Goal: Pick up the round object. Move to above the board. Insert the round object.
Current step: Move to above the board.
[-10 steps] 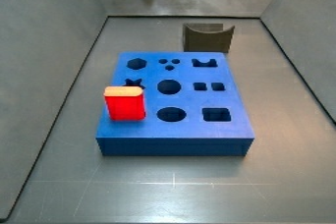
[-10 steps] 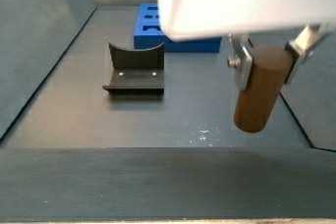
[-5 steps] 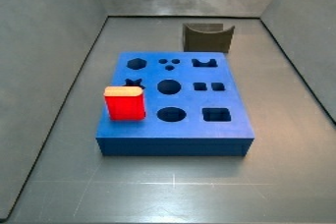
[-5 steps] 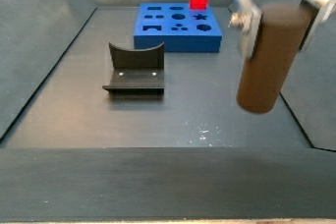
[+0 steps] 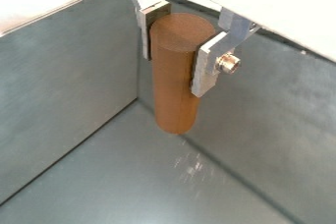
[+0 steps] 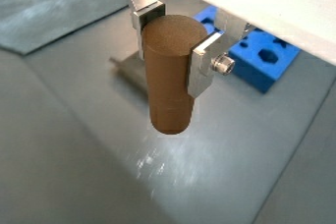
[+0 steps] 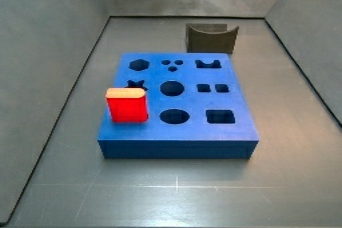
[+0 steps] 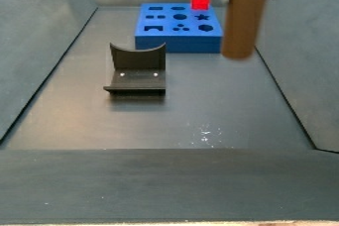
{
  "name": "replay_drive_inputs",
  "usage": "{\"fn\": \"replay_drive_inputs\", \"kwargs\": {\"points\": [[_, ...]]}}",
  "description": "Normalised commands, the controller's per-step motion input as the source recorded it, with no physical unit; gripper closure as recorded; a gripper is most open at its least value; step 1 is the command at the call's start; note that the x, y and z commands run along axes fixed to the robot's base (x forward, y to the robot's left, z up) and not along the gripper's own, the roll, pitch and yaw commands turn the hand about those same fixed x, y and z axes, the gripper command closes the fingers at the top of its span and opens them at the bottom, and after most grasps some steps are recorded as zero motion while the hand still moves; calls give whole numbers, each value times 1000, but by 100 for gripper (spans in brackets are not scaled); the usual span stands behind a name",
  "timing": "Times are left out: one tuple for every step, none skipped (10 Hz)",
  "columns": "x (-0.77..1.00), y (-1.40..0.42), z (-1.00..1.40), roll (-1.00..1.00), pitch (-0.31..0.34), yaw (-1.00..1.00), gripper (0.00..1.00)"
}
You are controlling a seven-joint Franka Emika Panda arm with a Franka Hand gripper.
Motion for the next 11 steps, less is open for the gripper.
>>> {"fn": "replay_drive_inputs", "kwargs": {"points": [[69, -1000, 174, 187, -88, -55, 100], [66, -1000, 174, 141, -30, -24, 100], [65, -1000, 175, 124, -16, -17, 100], [64, -1000, 177, 104, 12, -3, 100], [63, -1000, 178, 76, 21, 2, 100], [60, -1000, 178, 47, 8, 5, 100], [59, -1000, 180, 18, 10, 7, 100], [58, -1000, 182, -1, 17, 10, 100], [61, -1000, 184, -21, 20, 7, 100], [61, -1000, 190, -9, 55, 10, 100], [61, -1000, 194, -7, 78, 13, 100]]}}
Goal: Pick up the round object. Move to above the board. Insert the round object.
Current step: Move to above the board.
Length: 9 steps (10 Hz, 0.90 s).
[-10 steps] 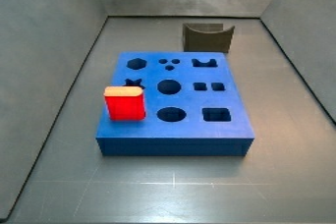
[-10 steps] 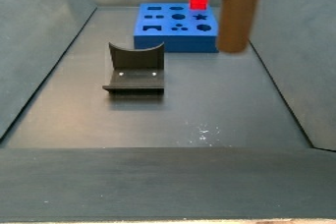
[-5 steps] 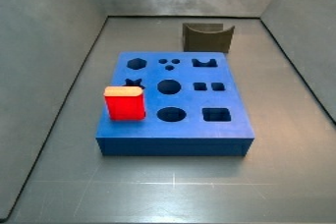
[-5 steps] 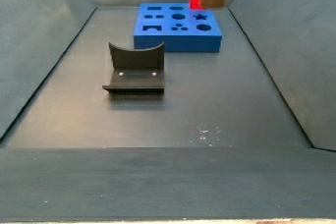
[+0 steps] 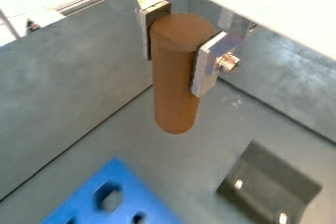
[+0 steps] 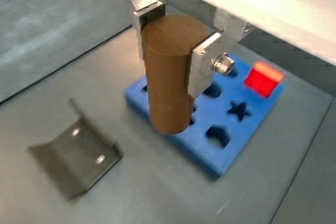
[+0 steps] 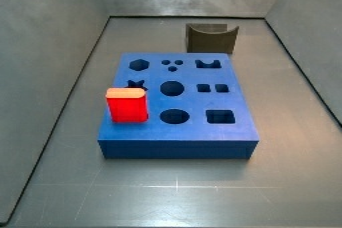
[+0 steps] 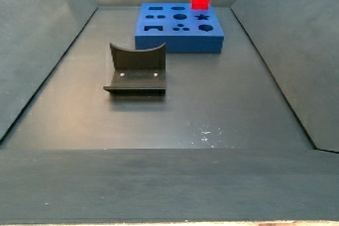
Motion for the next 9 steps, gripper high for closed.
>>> {"fn": "replay_drive_inputs", "kwargs": {"points": [[65, -1000, 200, -8, 96, 8, 100], [70, -1000, 200, 7, 106, 12, 100], [75, -1000, 201, -3, 121, 8, 100], [92, -1000, 205, -14, 163, 11, 100], [104, -1000, 205, -4, 180, 10, 100], [132, -1000, 213, 23, 208, 10, 100], [150, -880, 188, 15, 217, 11, 100], [119, -527, 115, 27, 221, 9, 100], [105, -372, 87, 36, 206, 11, 100]]}}
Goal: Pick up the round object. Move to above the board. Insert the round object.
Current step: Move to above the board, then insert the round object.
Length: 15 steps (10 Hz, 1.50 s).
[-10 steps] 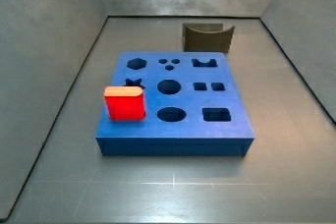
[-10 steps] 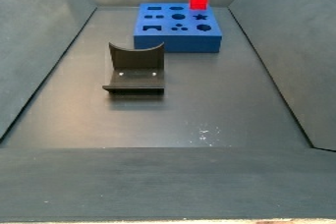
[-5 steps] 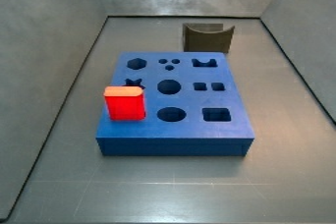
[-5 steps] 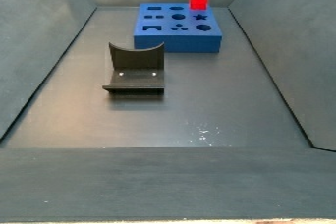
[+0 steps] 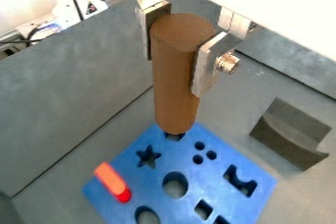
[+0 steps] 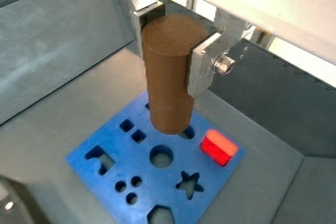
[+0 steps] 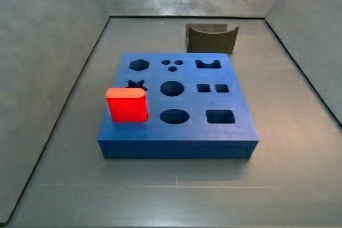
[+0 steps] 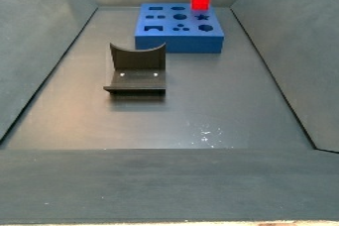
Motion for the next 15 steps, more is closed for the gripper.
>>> {"fn": "replay_drive_inputs", "kwargs": {"points": [[72, -198, 53, 50, 161, 14, 100], [0, 0, -49, 0, -6, 0, 100], [77, 11, -409, 0, -249, 43, 100], [200, 0, -643, 0, -323, 31, 100], [377, 0, -689, 0, -249, 34, 100], [349, 0, -740, 0, -337, 37, 100], [149, 0, -743, 123, -426, 71, 100], [0, 0, -689, 346, -366, 109, 100], [0, 3, -671, 483, -311, 114, 100], [17, 0, -734, 514, -157, 77, 100], [46, 0, -814, 454, -100, 66, 100], [114, 0, -960, 263, -43, 14, 100], [140, 0, -946, 154, 0, 0, 100], [131, 0, -906, 143, 0, 0, 100], [77, 0, -854, 131, 0, 0, 100]]}}
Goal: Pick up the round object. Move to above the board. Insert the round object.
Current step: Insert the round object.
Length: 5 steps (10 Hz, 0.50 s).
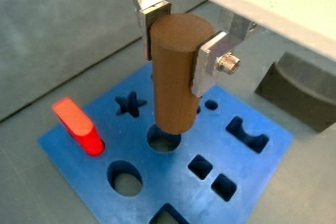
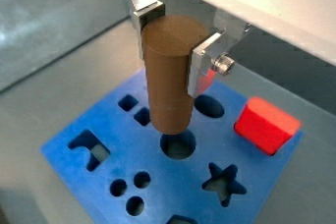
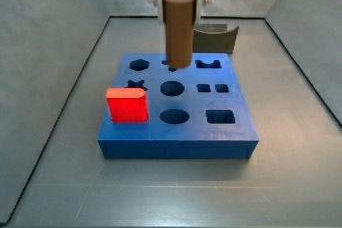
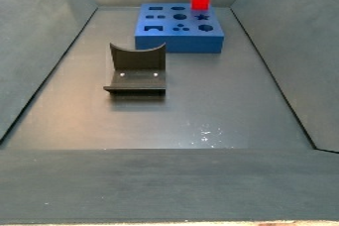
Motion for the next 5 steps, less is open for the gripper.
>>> {"fn": "replay_drive_inputs", "kwargs": {"points": [[20, 0, -786, 109, 0, 0, 100], [0, 0, -674, 51, 0, 0, 100], [0, 0, -674, 37, 0, 0, 100], [0, 0, -554, 17, 0, 0, 100], [0, 0, -491, 0, 0, 0, 100]]}}
